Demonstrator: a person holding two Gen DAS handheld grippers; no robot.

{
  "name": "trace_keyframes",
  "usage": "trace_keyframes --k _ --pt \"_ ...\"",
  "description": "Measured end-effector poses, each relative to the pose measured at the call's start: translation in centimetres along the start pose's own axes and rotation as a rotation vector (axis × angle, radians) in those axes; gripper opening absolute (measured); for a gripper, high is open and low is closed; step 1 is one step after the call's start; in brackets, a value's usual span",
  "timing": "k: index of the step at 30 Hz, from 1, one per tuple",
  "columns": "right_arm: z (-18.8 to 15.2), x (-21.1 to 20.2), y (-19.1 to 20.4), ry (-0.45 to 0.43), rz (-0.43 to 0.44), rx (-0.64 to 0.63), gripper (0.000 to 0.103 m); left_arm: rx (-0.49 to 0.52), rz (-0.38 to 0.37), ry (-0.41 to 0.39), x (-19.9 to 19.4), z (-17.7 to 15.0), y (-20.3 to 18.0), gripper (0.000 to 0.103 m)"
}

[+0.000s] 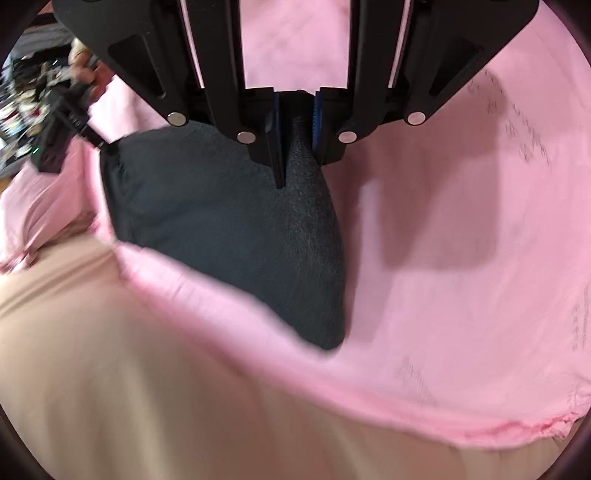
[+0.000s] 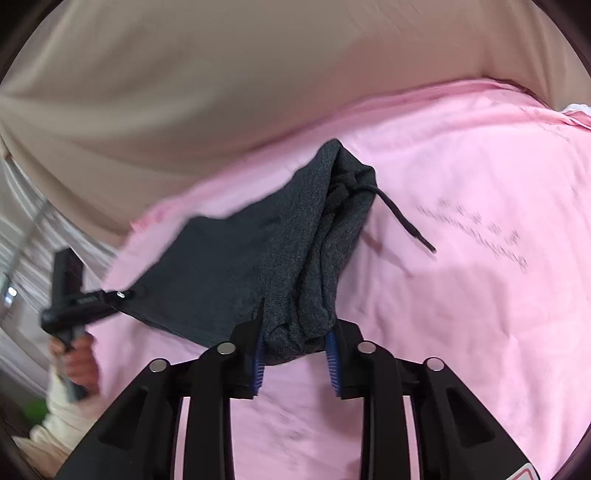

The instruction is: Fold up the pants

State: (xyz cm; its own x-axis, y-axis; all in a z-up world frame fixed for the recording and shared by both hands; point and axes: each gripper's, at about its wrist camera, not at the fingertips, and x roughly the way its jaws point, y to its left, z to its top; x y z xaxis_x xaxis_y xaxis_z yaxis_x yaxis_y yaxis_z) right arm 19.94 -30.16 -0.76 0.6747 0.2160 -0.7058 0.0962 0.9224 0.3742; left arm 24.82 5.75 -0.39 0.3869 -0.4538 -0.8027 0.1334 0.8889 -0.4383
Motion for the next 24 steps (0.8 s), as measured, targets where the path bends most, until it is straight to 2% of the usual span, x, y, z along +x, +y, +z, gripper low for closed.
trace_keyframes --k 1,2,3,5,6,7,9,10,13,15,16,17,19,22,23,24 --pt "-0.5 0.8 -0.7 0.030 -0.056 0.006 0.042 -0.005 0.029 0.022 0.6 -0.3 0.3 0.013" --pt "-1.0 0.8 -1.7 0.025 -0.060 0.043 0.043 -0.010 0.025 0.020 0.6 -0.6 0.4 0.015" --pt "-1.1 -0.1 -2.2 -0.004 -0.041 0.085 0.043 -0.004 0.041 -0.016 -0.5 -0.8 0.0 0.015" --pt "-0.5 -2.7 -1.5 -0.106 -0.101 0.082 0.043 0.024 0.063 -0.104 -3.1 -0.7 -1.2 0.016" --pt "0.2 -3.8 -0.5 -0.150 -0.128 0.038 0.037 0.042 0.075 -0.158 -4.4 -0.1 -2.2 0.019" --pt "1.1 -4.4 0.9 -0.172 -0.132 -0.019 0.018 0.072 0.091 -0.201 -5.0 0.4 -3.3 0.020" --pt "3.0 -3.8 3.3 -0.164 -0.095 -0.090 0.003 0.136 0.121 -0.242 -4.8 1.5 -5.5 0.023" --pt "4.2 -2.7 4.5 -0.149 -0.085 -0.128 0.002 0.157 0.127 -0.244 -3.9 1.9 -6.3 0.023" --pt "6.5 1.9 5.3 -0.112 -0.182 -0.188 0.001 0.206 0.246 -0.218 0.8 4.5 -6.7 0.024" --pt "8.0 5.5 2.4 -0.052 -0.279 -0.143 0.000 0.185 0.315 -0.157 5.0 5.9 -4.9 0.023" --pt "8.4 7.4 1.2 -0.051 -0.266 -0.110 0.000 0.157 0.325 -0.128 6.6 6.3 -3.6 0.023" --pt "8.6 7.3 0.3 -0.081 -0.224 -0.087 0.000 0.159 0.312 -0.178 6.6 6.2 -3.1 0.024" --pt "8.9 6.4 0.3 -0.070 -0.210 -0.059 0.000 0.179 0.339 -0.158 6.5 6.2 -3.9 0.023" --pt "7.3 2.7 3.8 -0.128 -0.222 -0.123 0.006 0.232 0.338 -0.223 3.5 4.6 -5.9 0.024" --pt "6.5 1.4 4.9 -0.149 -0.220 -0.152 0.006 0.260 0.334 -0.249 2.0 3.5 -6.7 0.028" --pt "5.5 0.4 5.9 -0.161 -0.221 -0.179 0.007 0.279 0.339 -0.266 1.2 2.4 -7.4 0.042"
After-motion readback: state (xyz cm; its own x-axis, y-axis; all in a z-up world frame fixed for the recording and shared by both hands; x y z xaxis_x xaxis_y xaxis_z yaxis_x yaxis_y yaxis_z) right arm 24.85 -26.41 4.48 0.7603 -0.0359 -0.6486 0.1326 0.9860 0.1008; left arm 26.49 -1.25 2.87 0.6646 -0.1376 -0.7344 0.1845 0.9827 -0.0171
